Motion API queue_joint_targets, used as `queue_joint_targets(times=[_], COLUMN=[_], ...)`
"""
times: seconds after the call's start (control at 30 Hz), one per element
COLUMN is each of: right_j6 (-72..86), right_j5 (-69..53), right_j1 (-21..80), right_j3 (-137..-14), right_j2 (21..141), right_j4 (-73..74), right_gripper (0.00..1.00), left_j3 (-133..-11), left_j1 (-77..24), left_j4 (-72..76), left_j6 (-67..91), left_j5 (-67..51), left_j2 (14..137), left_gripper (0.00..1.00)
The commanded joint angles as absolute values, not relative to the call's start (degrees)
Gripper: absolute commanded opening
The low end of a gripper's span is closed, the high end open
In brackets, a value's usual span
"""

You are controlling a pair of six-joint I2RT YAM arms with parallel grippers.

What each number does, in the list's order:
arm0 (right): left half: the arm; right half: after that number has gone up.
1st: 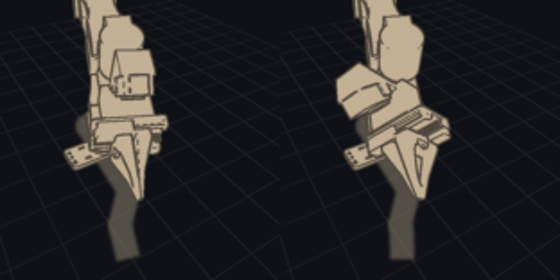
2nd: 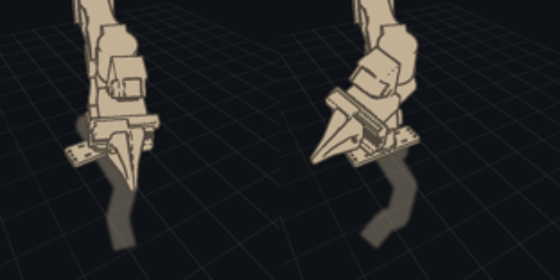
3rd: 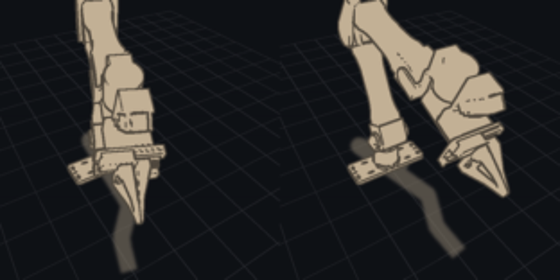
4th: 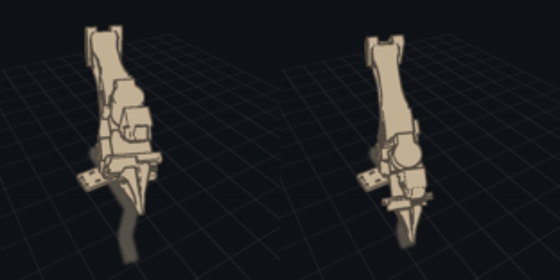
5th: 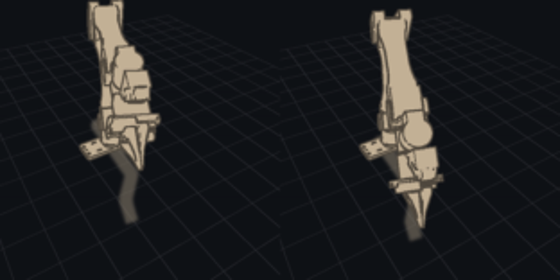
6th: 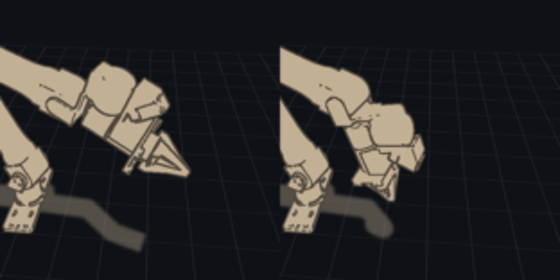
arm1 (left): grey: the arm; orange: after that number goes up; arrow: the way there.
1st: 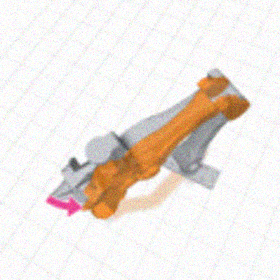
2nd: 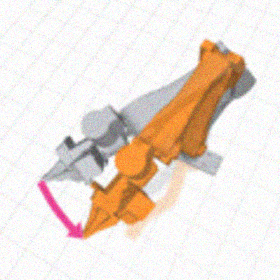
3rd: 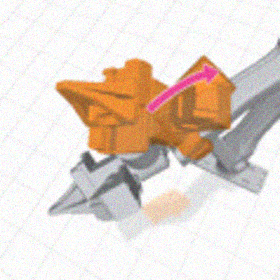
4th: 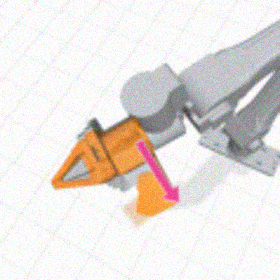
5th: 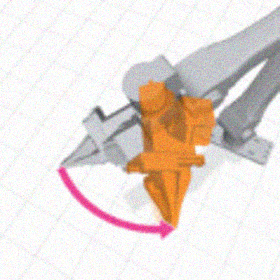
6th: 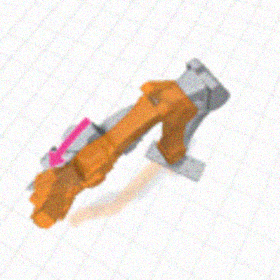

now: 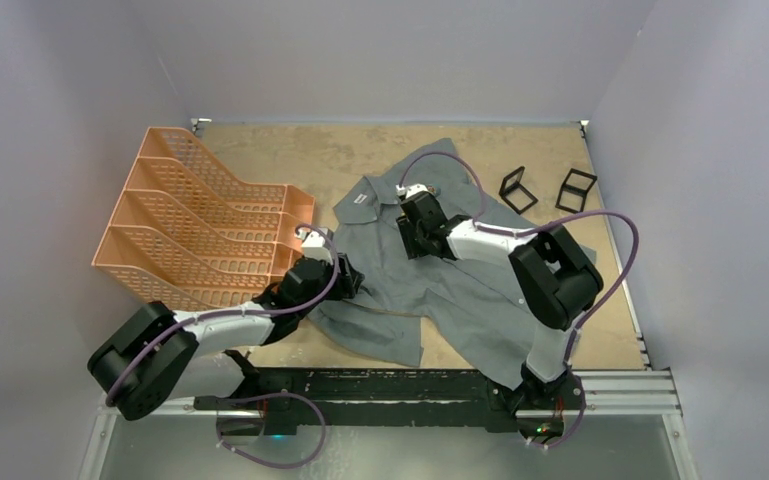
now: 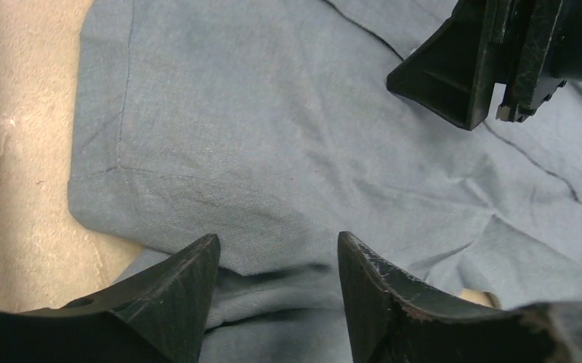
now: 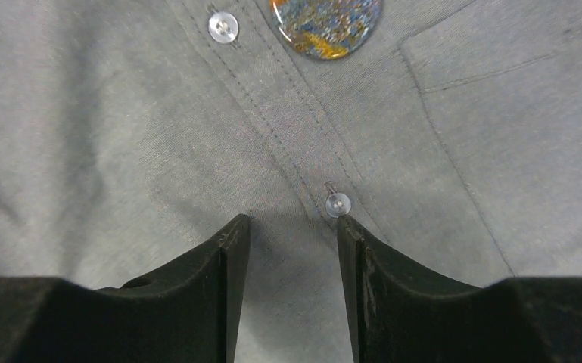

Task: Remove the brooch from the garment
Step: Adjust the clothes at the center of the board.

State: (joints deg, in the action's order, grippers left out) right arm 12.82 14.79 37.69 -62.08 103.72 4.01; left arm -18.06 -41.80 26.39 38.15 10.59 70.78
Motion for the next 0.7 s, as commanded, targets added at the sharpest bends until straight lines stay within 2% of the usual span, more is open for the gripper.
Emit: queue_joint_targets(times=[0.0,0.17,0.4,0.6,0.67], right_j6=[12.06,11.95,11.67,12.14,11.82], right_j5=[13.37,12.08,10.54,9.48,10.87], right_j1=[36.64,35.87,35.77,35.77,35.9], right_j3=[-64.45,-64.25,-63.28,-61.55,-61.44], right_j2=[105.17,106.97,108.54,106.61,105.17], right_j4=[2.03,1.45,1.94,2.21,1.85], right_gripper=[0.48,0.44,0.25,0.03,0.0], left_j3=[-16.27,-14.22,-13.57,-12.68,-12.49], left_j1=[-42.08,-42.09,-42.08,-42.04,-42.09], left_j4=[31.48,32.64,32.9,31.33,30.91], left_j6=[40.15,40.67,40.86,40.31,40.11], left_j5=[12.09,13.39,13.04,14.13,14.4], left_j2=[72.52,72.92,74.08,72.64,71.98], left_gripper=[0.53,0.45,0.39,0.38,0.38])
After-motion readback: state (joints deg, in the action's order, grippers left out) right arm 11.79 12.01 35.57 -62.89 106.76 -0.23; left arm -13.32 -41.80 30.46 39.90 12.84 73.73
